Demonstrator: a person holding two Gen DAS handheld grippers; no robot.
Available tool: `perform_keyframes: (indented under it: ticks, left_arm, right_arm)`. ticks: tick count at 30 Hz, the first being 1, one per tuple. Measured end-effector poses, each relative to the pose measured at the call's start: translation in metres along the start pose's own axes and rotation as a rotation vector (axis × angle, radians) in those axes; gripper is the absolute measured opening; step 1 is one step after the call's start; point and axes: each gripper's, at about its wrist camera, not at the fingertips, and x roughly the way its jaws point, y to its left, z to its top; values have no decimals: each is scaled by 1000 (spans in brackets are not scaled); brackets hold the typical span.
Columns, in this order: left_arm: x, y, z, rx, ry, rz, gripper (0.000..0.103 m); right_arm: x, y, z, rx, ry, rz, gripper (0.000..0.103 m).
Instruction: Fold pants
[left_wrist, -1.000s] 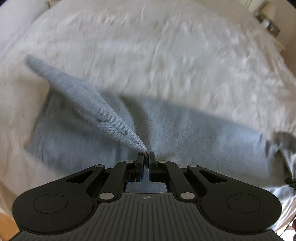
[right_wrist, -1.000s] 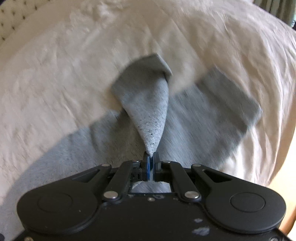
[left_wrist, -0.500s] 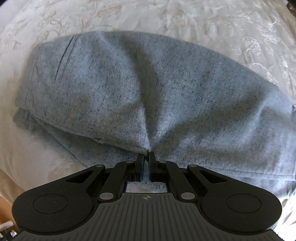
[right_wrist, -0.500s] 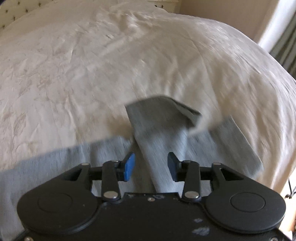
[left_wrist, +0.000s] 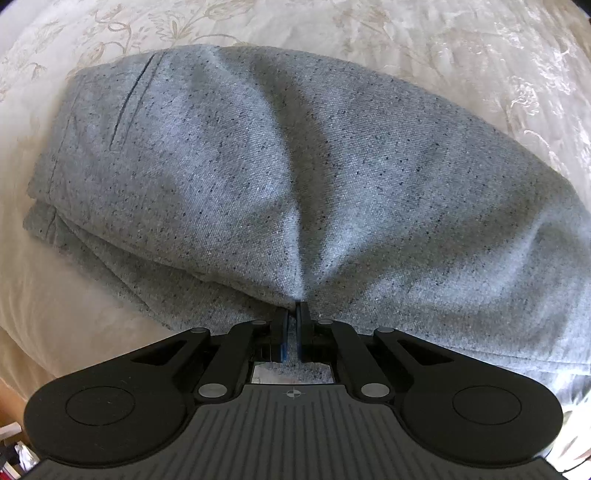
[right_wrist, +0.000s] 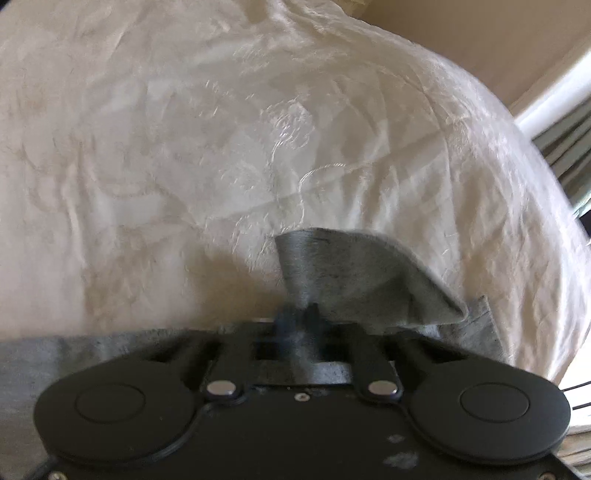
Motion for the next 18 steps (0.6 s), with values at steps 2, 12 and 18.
perform_keyframes:
  ticks: [2,12,18]
  left_arm:
    - [-2,-2,0,8,-2,-1,4]
    - [-15,-2,-5,37,-21,-2,4]
    - [-32,1,-7,50,-61,4,3]
  right_arm:
    - [-20,-31,5,98,-48,81,5]
    - [-21,-217,-97,628,81,207,6]
    - [4,-234,-125,700,163,262,6]
